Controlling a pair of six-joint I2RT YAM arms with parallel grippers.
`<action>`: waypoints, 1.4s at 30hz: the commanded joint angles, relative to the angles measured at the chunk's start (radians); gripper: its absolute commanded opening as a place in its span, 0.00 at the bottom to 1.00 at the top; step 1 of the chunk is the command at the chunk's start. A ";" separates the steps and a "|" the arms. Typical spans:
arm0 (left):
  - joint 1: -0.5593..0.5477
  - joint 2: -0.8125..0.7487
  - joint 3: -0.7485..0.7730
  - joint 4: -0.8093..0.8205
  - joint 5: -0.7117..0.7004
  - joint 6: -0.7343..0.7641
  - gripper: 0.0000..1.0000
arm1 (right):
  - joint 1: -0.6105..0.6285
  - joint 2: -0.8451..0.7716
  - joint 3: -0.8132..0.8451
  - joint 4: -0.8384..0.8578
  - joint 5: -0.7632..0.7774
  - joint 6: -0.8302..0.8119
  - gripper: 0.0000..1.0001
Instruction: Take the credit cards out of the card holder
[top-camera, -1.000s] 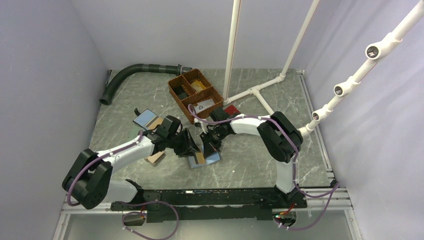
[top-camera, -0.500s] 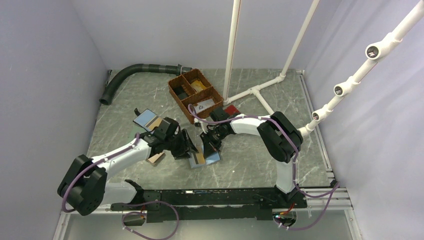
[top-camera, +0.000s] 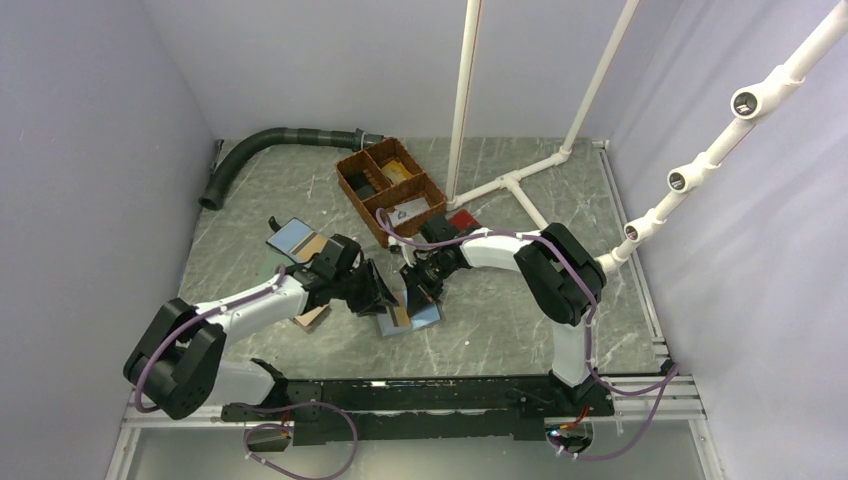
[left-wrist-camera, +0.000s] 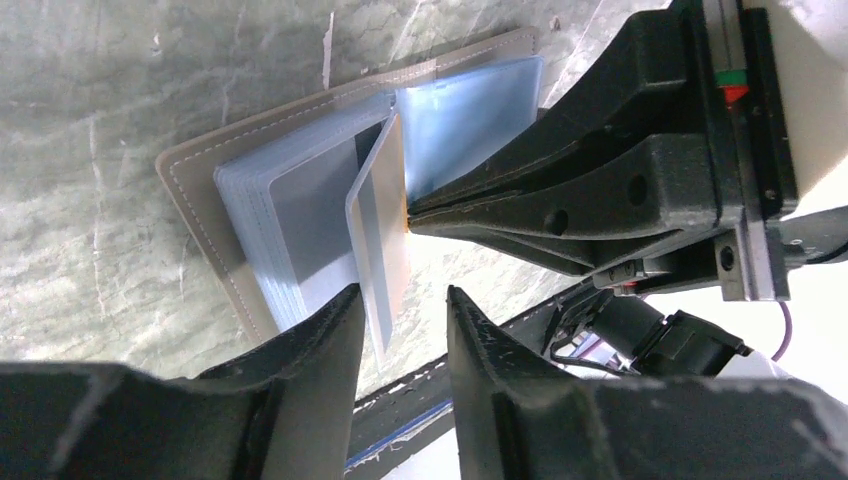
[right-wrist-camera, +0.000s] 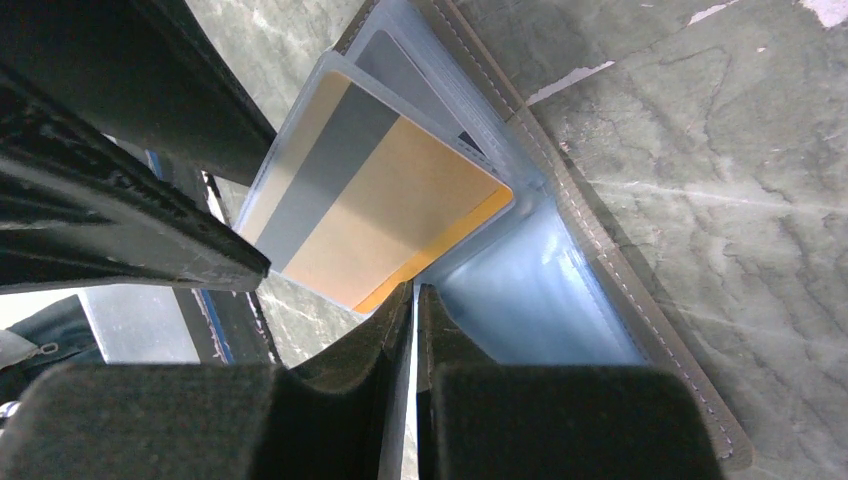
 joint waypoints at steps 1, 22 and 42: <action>-0.004 0.037 -0.007 0.061 0.036 -0.009 0.35 | 0.005 -0.034 0.022 0.006 -0.007 -0.012 0.09; -0.004 -0.125 -0.071 0.195 0.028 0.201 0.00 | -0.120 -0.179 -0.006 0.008 -0.308 -0.047 0.23; -0.004 -0.157 -0.198 0.497 0.108 0.089 0.00 | -0.133 -0.168 -0.062 0.129 -0.241 0.145 0.41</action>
